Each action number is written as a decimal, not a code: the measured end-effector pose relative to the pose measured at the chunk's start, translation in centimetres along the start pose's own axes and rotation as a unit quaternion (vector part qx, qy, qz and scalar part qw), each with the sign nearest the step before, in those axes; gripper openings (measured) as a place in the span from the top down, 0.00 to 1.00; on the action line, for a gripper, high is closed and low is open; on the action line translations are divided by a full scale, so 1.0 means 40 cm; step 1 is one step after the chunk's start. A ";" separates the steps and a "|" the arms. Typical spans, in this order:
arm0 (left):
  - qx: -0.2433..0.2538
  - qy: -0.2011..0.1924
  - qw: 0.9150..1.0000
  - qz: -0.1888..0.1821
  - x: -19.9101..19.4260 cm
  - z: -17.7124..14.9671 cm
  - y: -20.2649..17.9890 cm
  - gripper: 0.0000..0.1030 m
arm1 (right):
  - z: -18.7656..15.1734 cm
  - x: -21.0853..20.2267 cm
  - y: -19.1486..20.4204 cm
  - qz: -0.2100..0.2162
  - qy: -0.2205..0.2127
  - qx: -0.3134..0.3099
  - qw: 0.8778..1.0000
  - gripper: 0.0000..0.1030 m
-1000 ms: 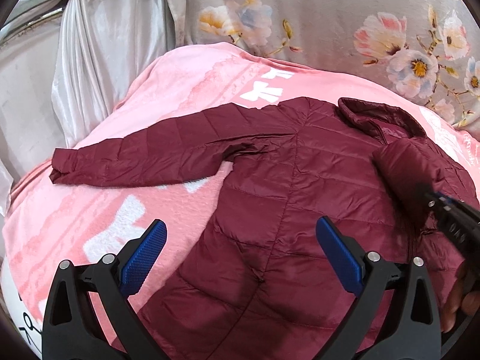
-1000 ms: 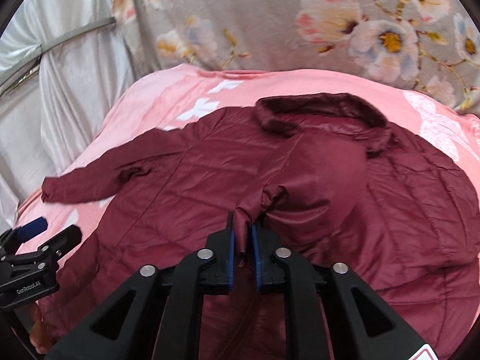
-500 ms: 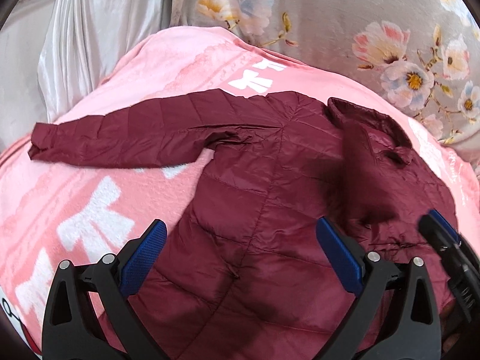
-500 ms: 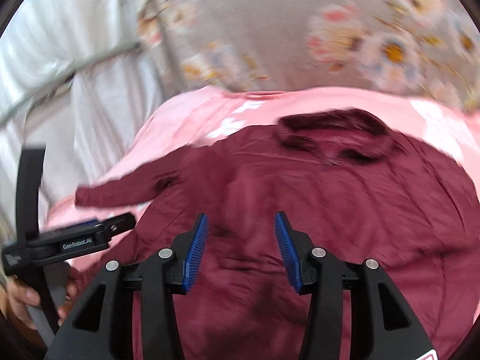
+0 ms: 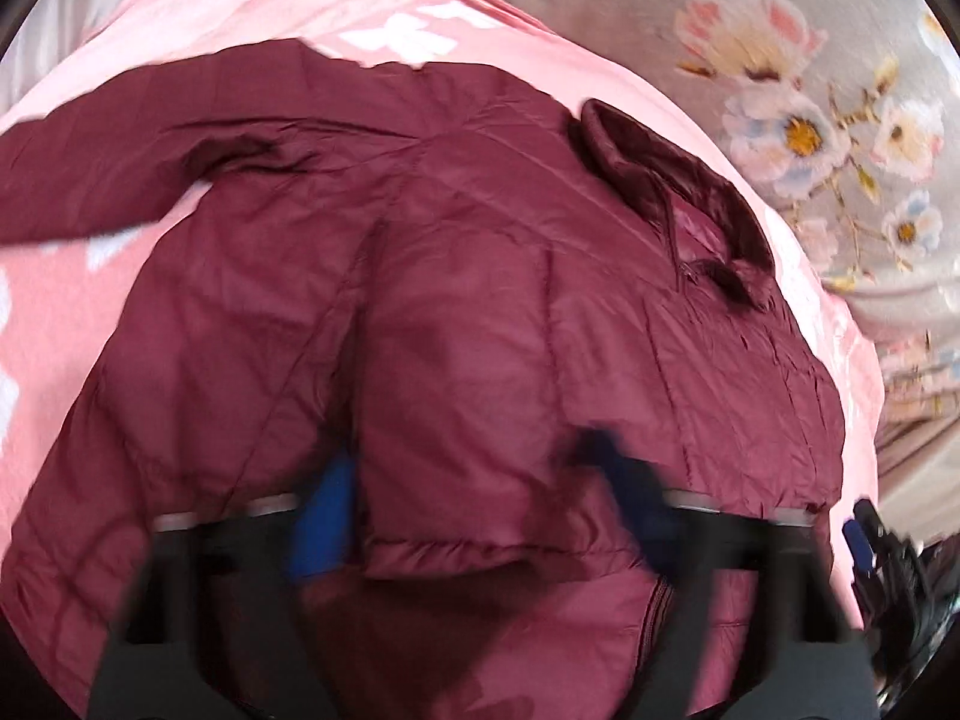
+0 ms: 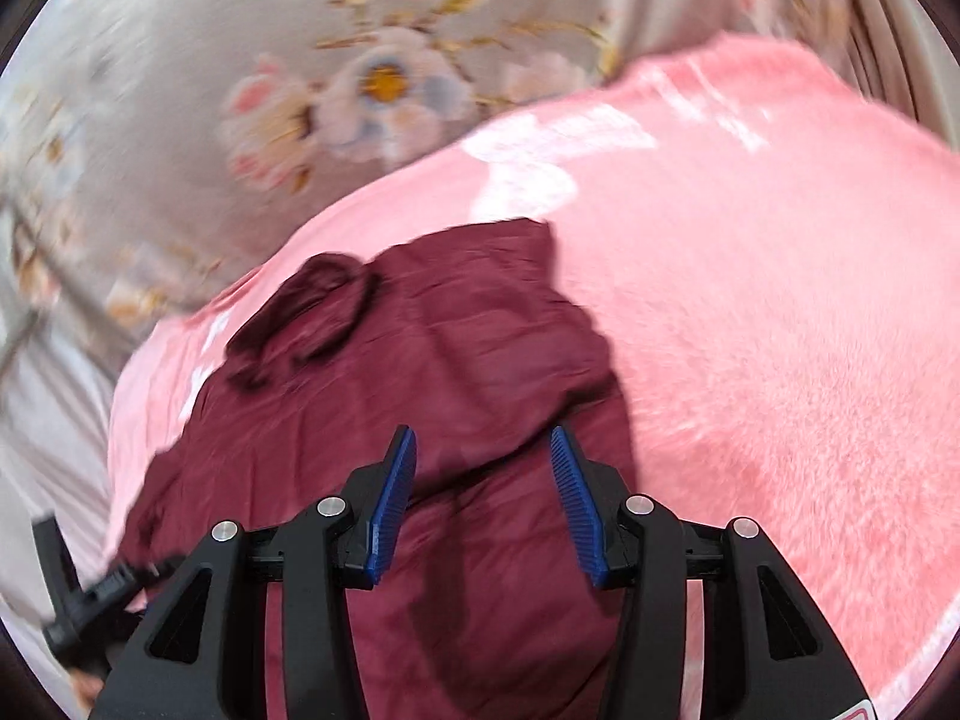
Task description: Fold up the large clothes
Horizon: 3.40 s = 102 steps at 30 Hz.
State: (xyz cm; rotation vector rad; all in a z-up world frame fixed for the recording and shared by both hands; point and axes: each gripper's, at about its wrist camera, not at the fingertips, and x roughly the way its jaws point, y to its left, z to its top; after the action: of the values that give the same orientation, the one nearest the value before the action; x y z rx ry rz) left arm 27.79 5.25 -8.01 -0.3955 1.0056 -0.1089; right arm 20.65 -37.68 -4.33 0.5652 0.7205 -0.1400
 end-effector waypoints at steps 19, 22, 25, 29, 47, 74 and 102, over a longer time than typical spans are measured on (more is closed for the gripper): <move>0.076 -0.036 0.993 0.079 0.056 0.039 -0.017 0.91 | 0.018 0.126 0.017 -0.095 0.016 -0.068 0.993 0.99; 0.086 -0.051 0.991 0.086 0.059 0.023 -0.017 0.91 | 0.013 0.143 0.001 -0.092 0.029 -0.061 0.993 1.00; 0.093 -0.062 0.990 0.089 0.064 0.013 -0.019 0.91 | 0.009 0.142 -0.004 -0.092 0.033 -0.062 0.993 1.00; 0.090 -0.074 0.990 0.080 0.057 0.004 -0.010 0.90 | -0.005 0.067 0.017 -0.110 -0.013 -0.063 0.992 0.92; 0.080 -0.080 0.992 0.063 0.054 0.005 0.003 0.89 | -0.166 0.180 0.307 0.006 0.101 -0.179 0.979 0.98; -0.222 -0.201 0.940 0.162 -0.358 0.135 0.715 0.23 | -0.274 -0.031 0.404 0.043 0.051 -0.208 0.976 0.89; 0.015 -0.249 0.968 -0.017 -0.440 0.279 0.196 0.96 | -0.349 -0.120 0.398 0.000 0.040 -0.253 0.967 0.75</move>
State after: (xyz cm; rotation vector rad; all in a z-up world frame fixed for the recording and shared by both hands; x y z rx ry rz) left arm 26.97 20.26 8.42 -0.3875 0.5012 -0.0508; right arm 13.83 -17.13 -2.67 0.0825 0.7999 0.0680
